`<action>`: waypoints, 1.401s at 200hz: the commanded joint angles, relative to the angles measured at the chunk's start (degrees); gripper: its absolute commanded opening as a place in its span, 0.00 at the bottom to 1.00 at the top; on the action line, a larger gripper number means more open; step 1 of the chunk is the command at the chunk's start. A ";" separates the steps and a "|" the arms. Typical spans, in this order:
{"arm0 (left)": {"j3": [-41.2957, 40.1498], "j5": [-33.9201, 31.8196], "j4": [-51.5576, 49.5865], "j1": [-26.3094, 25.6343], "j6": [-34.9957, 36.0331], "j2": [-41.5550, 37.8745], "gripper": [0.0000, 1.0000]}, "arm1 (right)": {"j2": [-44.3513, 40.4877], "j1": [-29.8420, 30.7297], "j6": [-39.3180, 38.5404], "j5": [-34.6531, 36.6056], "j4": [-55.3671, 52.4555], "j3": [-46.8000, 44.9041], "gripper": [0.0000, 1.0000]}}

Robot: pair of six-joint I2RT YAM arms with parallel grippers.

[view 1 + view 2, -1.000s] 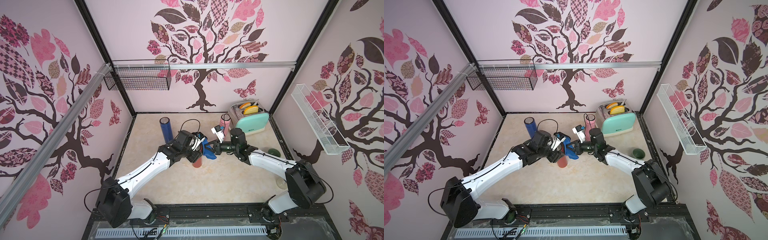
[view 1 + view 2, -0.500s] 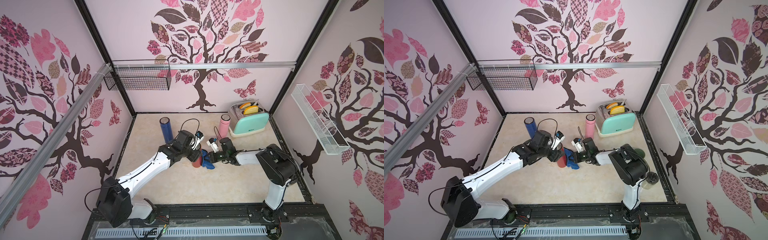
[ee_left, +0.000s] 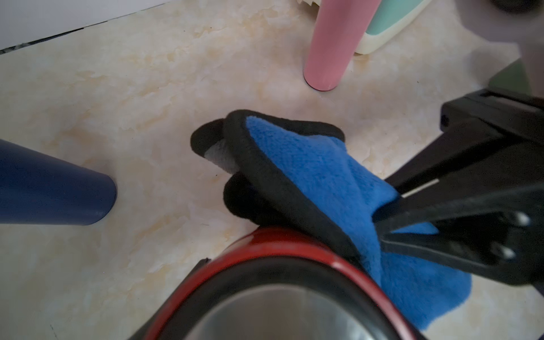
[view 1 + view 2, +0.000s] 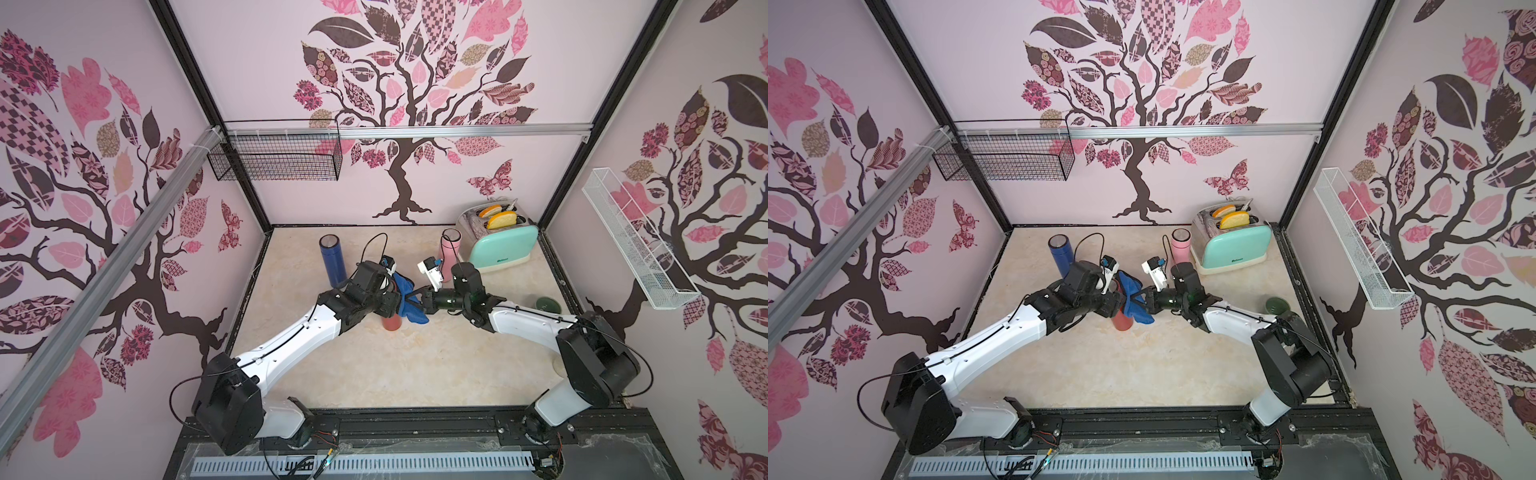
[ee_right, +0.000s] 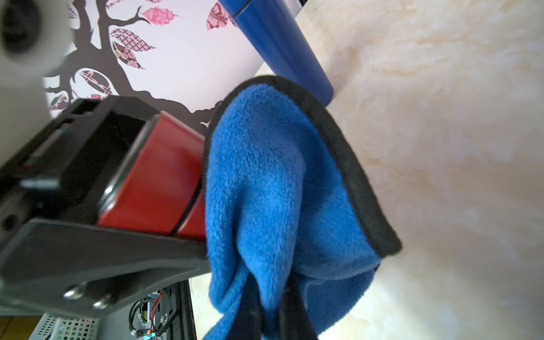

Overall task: Wipe the surface of the thermos
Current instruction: Wipe the dirt from the surface of the thermos.

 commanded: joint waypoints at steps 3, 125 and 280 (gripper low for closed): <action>0.39 -5.16 1.63 -0.23 -5.99 -0.10 0.00 | 1.99 0.96 0.94 -2.03 0.89 0.28 0.00; 8.23 -9.07 -4.55 -0.32 -10.76 5.83 0.00 | 12.14 0.96 1.51 -2.61 5.69 0.04 0.00; 13.06 -7.35 -6.02 -0.59 -10.90 10.29 0.00 | 16.54 1.43 0.55 -2.11 5.12 0.04 0.00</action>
